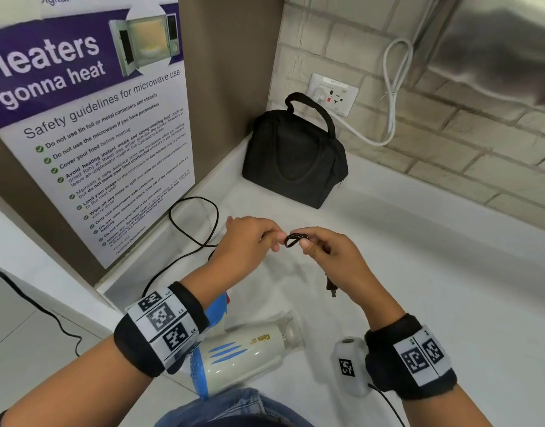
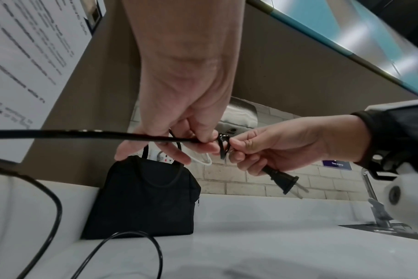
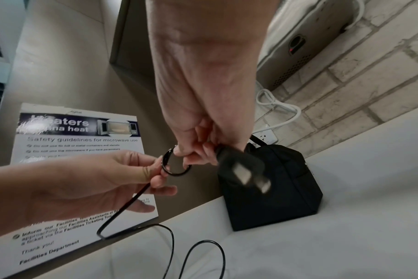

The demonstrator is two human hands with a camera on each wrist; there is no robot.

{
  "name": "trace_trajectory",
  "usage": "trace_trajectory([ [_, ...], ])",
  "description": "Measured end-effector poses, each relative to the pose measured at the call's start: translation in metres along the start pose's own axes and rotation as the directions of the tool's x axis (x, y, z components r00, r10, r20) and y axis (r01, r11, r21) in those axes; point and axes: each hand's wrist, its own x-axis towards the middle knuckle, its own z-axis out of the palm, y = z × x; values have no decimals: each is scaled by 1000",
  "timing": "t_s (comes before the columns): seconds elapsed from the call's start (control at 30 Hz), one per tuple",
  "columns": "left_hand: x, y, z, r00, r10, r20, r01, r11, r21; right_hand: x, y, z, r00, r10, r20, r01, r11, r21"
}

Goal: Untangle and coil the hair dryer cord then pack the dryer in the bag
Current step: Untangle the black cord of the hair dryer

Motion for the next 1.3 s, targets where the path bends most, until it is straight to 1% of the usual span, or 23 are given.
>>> trace_trajectory([
  [0.07,-1,-4,1,1000,-17,-15,16,998,-62,-1,0,-2,999,34,-3,-33,995,93],
  [0.17,-2,-10,-1,999,-43,-25,39,989,-142,-3,3,-6,990,140,-15,-133,964,231],
  [0.27,0,-14,-4,999,-15,-37,8,985,-170,-5,6,-11,981,193,17,-184,904,386],
  [0.4,-1,-12,-1,999,43,-19,-46,984,-175,-6,7,-12,976,212,51,-208,832,514],
  [0.47,-3,-8,1,997,77,-32,-82,978,-193,-6,4,-12,974,212,84,-224,820,527],
  [0.53,-4,-3,1,996,88,-31,-93,975,-200,-7,1,-14,972,179,154,-234,827,511],
  [0.63,-1,-1,2,997,76,3,-74,978,-195,-8,-3,-15,954,130,271,-256,824,506],
  [0.7,0,-1,4,999,45,16,-41,981,-192,-7,-5,-14,944,132,304,-277,817,505],
  [0.8,-1,-1,5,1000,16,14,-12,970,-241,-6,-4,-12,939,174,298,-312,796,519],
  [0.87,-3,2,4,1000,22,8,-18,952,-304,-7,-2,-10,934,176,312,-322,793,517],
  [0.93,-4,5,1,999,29,30,-17,940,-339,-7,-1,-8,934,171,313,-319,793,519],
  [1.0,-5,6,0,997,61,51,-42,950,-311,-6,-1,-7,940,180,291,-316,781,539],
  [1.1,-5,4,2,994,111,6,-108,973,-204,-6,0,-4,946,194,259,-312,758,573],
  [1.2,-5,2,4,996,82,-32,-86,979,-186,-6,0,-3,950,195,244,-305,745,593],
  [1.3,-6,5,4,995,69,-67,-80,981,-176,-7,-2,-4,949,184,256,-307,732,609],
])
